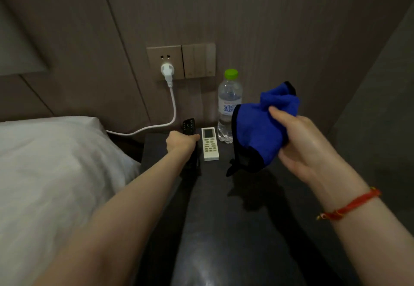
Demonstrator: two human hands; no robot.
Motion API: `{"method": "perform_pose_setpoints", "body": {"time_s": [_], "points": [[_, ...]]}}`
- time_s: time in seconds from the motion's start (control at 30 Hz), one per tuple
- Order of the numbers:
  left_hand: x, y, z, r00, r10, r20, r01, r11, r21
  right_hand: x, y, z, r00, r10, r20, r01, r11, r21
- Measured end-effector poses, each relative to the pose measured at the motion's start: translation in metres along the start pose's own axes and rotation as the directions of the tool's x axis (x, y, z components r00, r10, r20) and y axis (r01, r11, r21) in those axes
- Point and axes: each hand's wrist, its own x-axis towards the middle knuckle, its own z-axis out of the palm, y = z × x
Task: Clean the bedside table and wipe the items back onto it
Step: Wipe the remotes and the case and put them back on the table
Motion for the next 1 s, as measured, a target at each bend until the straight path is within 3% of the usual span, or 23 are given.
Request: {"method": "perform_pose_setpoints", "body": {"time_s": [0.53,0.83,1.0], "points": [[0.036,-0.013,0.059,0.995,0.099,0.027,-0.102,0.959,0.263,0.023,0.021,-0.019,0.999,0.032,0.028,-0.029,0.994,-0.102],[0.025,-0.006,0.046,0.997,0.074,0.036,-0.08,0.975,0.207,0.02,0.027,-0.013,0.998,0.061,0.019,-0.058,0.993,-0.105],[0.007,-0.001,0.007,0.995,0.096,-0.005,-0.096,0.995,0.02,0.013,0.032,0.007,0.994,0.093,0.058,-0.085,0.99,-0.116]]}}
